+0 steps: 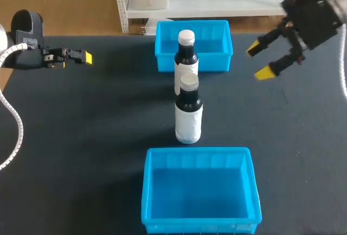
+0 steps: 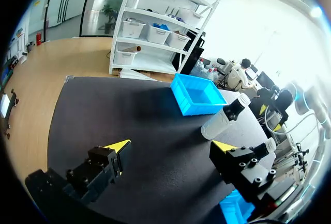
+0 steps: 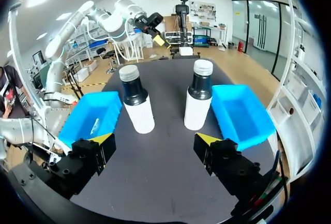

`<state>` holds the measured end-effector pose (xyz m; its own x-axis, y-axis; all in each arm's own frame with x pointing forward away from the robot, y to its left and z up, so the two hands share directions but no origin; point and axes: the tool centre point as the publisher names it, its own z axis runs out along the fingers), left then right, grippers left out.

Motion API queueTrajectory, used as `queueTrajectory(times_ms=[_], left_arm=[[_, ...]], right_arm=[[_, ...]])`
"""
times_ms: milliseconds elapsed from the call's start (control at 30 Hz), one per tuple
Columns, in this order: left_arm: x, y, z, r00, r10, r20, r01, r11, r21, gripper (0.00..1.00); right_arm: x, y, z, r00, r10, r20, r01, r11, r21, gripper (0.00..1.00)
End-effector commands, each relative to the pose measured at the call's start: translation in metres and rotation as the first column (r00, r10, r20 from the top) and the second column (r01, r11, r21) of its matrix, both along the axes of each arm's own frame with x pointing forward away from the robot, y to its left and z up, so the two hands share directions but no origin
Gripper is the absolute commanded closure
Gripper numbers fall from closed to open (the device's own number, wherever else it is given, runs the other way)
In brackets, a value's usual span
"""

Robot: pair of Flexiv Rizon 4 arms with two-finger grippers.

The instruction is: Pick up the bottle, and place it in the far bin if it is heavy, or in the near bin if it is light.

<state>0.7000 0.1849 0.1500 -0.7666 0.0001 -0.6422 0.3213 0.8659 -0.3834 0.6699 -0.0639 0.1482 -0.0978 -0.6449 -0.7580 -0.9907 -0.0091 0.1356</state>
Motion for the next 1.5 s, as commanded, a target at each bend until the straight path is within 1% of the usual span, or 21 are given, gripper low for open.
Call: queueTrajectory(times_ms=[33, 267, 433, 900, 1233, 1500], left_arm=[[0.000, 0.000, 0.000, 1.000, 0.000, 0.000, 0.000, 1.000, 0.000, 0.00], [0.000, 0.000, 0.000, 1.000, 0.000, 0.000, 0.000, 1.000, 0.000, 0.00], [0.000, 0.000, 0.000, 1.000, 0.000, 0.000, 0.000, 1.000, 0.000, 0.00], [0.000, 0.000, 0.000, 1.000, 0.000, 0.000, 0.000, 1.000, 0.000, 0.00], [0.000, 0.000, 0.000, 1.000, 0.000, 0.000, 0.000, 1.000, 0.000, 0.00], [0.000, 0.000, 0.000, 1.000, 0.000, 0.000, 0.000, 1.000, 0.000, 0.00]], right_arm=[[-0.018, 0.038, -0.011, 0.981, -0.150, 0.120, 0.159, 0.985, -0.073, 0.00], [-0.031, 0.074, -0.021, 0.976, -0.169, 0.136, 0.178, 0.983, -0.054, 0.00], [-0.038, 0.093, -0.029, 0.987, -0.114, 0.115, 0.118, 0.993, -0.023, 0.00], [-0.045, 0.123, -0.030, 0.997, -0.039, 0.070, 0.037, 0.999, 0.026, 0.00], [-0.046, 0.143, -0.032, 0.998, -0.047, 0.045, 0.045, 0.998, 0.052, 0.00], [-0.050, 0.149, -0.031, 0.998, -0.054, 0.038, 0.052, 0.997, 0.065, 0.00]])
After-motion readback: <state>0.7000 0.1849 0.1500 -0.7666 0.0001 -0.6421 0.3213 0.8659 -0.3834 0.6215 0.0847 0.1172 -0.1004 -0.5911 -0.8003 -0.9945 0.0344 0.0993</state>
